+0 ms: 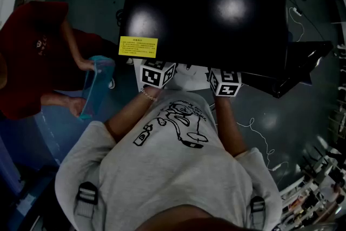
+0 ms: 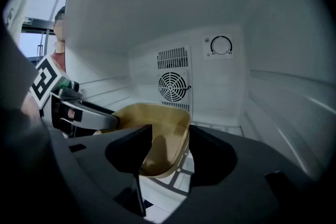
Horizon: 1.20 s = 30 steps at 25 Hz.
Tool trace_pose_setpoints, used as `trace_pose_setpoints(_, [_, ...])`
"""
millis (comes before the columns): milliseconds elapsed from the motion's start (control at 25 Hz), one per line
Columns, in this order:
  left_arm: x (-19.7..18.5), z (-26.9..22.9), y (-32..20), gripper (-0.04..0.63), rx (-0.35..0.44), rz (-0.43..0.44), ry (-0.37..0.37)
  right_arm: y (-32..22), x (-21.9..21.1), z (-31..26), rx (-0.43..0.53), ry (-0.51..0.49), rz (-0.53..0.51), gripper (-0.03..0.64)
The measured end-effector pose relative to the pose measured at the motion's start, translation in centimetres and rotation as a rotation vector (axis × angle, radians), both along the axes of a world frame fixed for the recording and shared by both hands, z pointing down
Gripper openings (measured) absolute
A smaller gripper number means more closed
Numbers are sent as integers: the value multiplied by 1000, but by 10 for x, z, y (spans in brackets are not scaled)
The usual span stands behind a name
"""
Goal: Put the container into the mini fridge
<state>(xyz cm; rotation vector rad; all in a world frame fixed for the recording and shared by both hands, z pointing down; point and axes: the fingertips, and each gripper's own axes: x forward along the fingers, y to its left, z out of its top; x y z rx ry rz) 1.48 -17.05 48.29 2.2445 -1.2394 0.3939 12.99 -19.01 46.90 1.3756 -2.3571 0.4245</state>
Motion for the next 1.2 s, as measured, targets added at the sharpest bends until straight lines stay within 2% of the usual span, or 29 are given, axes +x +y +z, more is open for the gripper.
trace_pose_setpoints(600, [-3, -2, -3, 192, 18, -6, -7, -6, -2, 3, 11, 3, -6, 215])
trace_pose_setpoints(1200, [-9, -20, -4, 210, 65, -23, 7, -2, -2, -14, 71, 10, -6, 225])
